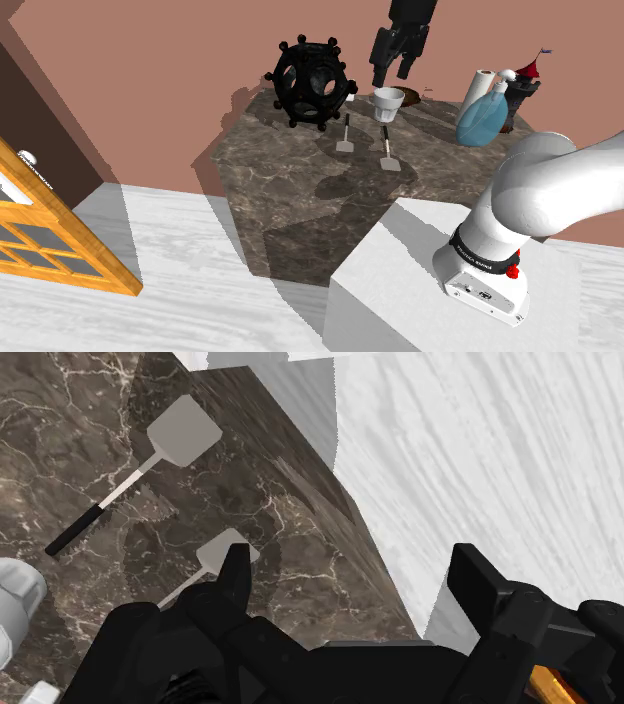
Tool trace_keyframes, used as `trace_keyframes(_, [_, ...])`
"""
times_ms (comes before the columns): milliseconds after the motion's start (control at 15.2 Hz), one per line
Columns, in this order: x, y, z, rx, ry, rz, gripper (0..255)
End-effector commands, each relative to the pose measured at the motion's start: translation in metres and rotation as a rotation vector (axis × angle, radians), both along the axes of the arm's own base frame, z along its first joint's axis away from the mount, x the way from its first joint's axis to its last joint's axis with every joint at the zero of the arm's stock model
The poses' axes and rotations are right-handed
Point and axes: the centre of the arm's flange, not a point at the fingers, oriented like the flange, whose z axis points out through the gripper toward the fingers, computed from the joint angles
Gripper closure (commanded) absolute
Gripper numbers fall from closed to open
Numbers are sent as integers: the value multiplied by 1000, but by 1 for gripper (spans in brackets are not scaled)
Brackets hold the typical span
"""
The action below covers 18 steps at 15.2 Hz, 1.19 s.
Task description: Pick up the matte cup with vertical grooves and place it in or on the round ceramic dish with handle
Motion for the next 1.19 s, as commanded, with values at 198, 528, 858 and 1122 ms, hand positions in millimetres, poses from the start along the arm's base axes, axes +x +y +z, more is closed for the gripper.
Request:
trace_keyframes(198, [19, -27, -19, -20, 9, -2, 0])
trace_keyframes(528, [51, -72, -49, -52, 25, -4, 0])
trace_keyframes(858, [81, -119, -79, -85, 40, -7, 0])
trace_keyframes(1122, [106, -157, -102, -111, 53, -9, 0])
